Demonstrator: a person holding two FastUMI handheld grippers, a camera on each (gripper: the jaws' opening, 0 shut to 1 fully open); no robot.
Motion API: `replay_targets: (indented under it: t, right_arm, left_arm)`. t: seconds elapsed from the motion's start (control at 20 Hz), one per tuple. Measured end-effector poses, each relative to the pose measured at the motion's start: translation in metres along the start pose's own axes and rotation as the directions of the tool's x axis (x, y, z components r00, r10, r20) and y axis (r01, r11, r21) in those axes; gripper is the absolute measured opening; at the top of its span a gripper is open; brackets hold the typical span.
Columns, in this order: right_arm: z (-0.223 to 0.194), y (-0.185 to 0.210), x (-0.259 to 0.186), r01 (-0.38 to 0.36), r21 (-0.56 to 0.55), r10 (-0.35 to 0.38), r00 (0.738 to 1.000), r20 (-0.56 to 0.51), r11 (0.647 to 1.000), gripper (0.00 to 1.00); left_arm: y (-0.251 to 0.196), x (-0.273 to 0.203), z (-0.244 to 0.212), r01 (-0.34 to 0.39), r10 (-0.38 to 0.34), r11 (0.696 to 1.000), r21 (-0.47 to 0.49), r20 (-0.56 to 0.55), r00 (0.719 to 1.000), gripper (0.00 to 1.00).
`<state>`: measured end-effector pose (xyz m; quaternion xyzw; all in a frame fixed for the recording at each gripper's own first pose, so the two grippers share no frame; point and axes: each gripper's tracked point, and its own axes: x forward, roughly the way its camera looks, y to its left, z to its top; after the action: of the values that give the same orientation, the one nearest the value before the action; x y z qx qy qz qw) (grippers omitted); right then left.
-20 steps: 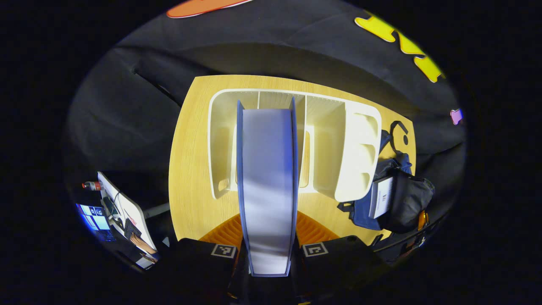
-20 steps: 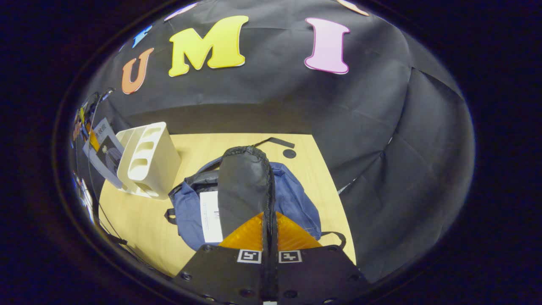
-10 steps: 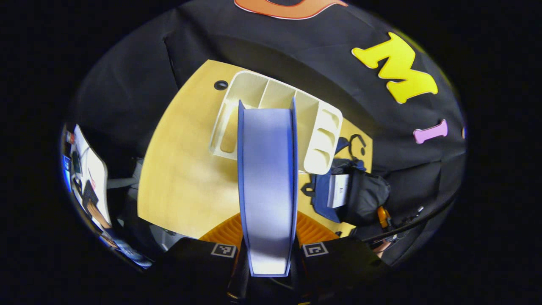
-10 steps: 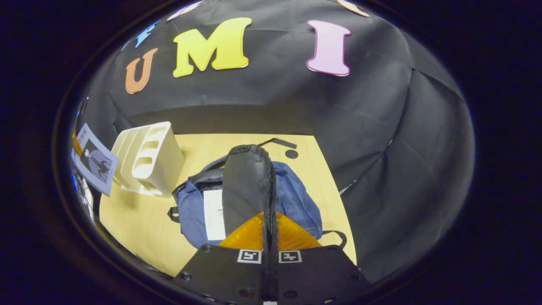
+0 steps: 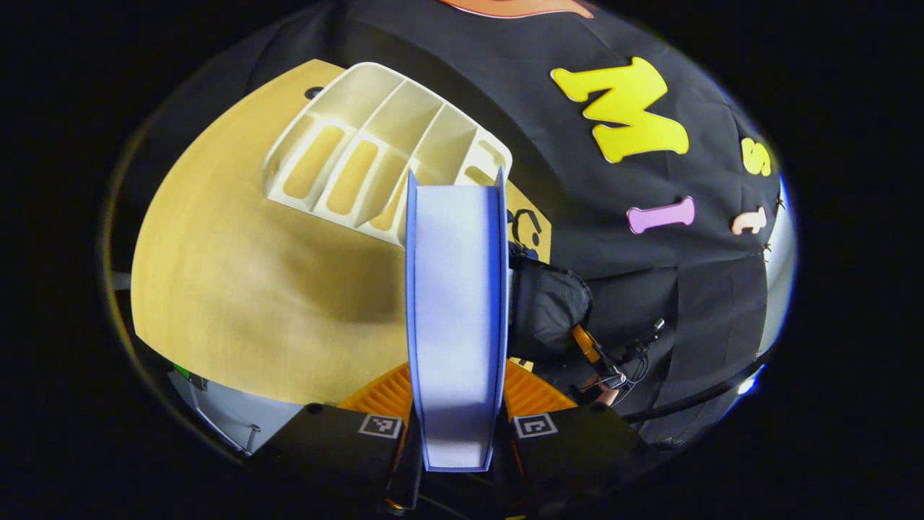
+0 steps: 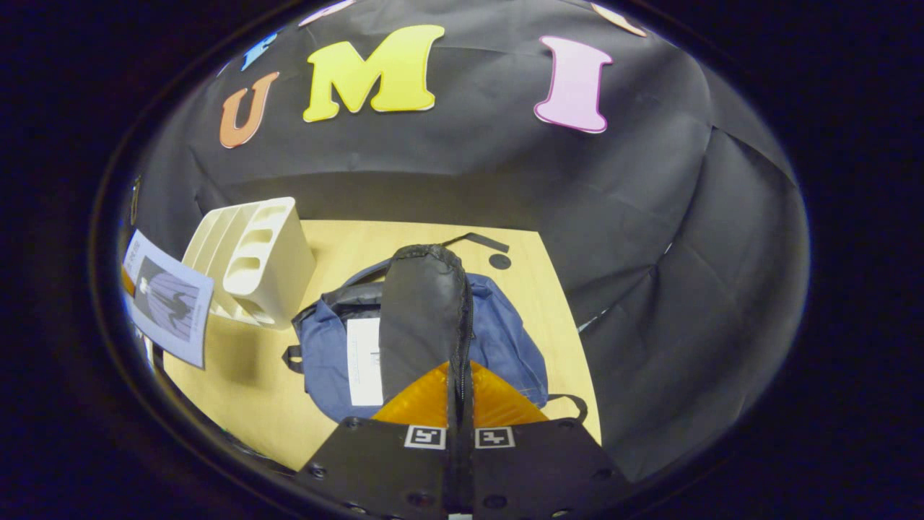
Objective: Open the schoolbag, grab two books from the bookshelf and put them into the schoolbag.
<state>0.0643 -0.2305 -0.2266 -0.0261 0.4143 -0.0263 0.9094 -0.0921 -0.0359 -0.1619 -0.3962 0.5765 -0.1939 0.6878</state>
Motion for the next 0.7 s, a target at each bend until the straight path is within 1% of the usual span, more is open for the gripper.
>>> replay_targets:
  t: [0.05,0.1,0.2,0.25,0.3,0.4,0.45,0.5,0.6,0.7]
  right_arm:
    - [0.001,-0.001,-0.002,-0.004,0.009,0.004,1.000,-0.004,1.000,0.00]
    - [0.002,-0.002,-0.004,-0.007,0.021,0.008,1.000,-0.004,1.000,0.00]
    - [0.004,-0.002,-0.005,-0.011,0.032,0.011,1.000,-0.003,0.999,0.00]
    - [0.005,-0.002,-0.006,-0.011,0.032,0.011,1.000,-0.002,0.999,0.00]
    - [0.006,-0.002,-0.007,-0.012,0.032,0.012,1.000,-0.004,0.999,0.00]
    - [0.005,-0.001,-0.007,-0.017,0.036,0.017,1.000,-0.003,0.999,0.00]
    - [0.007,-0.001,-0.007,-0.017,0.037,0.018,1.000,-0.003,0.999,0.00]
    - [0.005,-0.001,-0.007,-0.017,0.036,0.017,1.000,-0.002,0.999,0.00]
    - [0.005,-0.002,-0.007,-0.021,0.037,0.021,1.000,-0.004,0.999,0.00]
    - [0.005,-0.002,-0.008,-0.029,0.043,0.029,1.000,-0.007,0.999,0.00]
  left_arm:
    - [-0.013,0.023,-0.013,0.073,-0.073,0.997,0.019,0.002,0.997,0.42]
    - [-0.020,0.038,-0.021,0.114,-0.114,0.993,0.023,0.002,0.994,0.42]
    - [-0.030,0.068,-0.029,0.165,-0.166,0.986,0.031,0.009,0.986,0.42]
    - [-0.034,0.083,-0.031,0.184,-0.185,0.982,0.032,0.013,0.983,0.47]
    - [-0.037,0.098,-0.032,0.194,-0.194,0.981,0.025,0.011,0.981,0.42]
    - [-0.042,0.133,-0.037,0.197,-0.197,0.980,0.025,0.004,0.980,0.42]
    - [-0.044,0.148,-0.036,0.192,-0.192,0.981,0.034,0.002,0.981,0.36]
    - [-0.048,0.163,-0.036,0.193,-0.194,0.980,0.043,0.005,0.981,0.42]
    - [-0.053,0.187,-0.031,0.202,-0.203,0.978,0.052,0.011,0.979,0.42]
    - [-0.055,0.211,-0.026,0.193,-0.194,0.980,0.052,0.017,0.981,0.42]
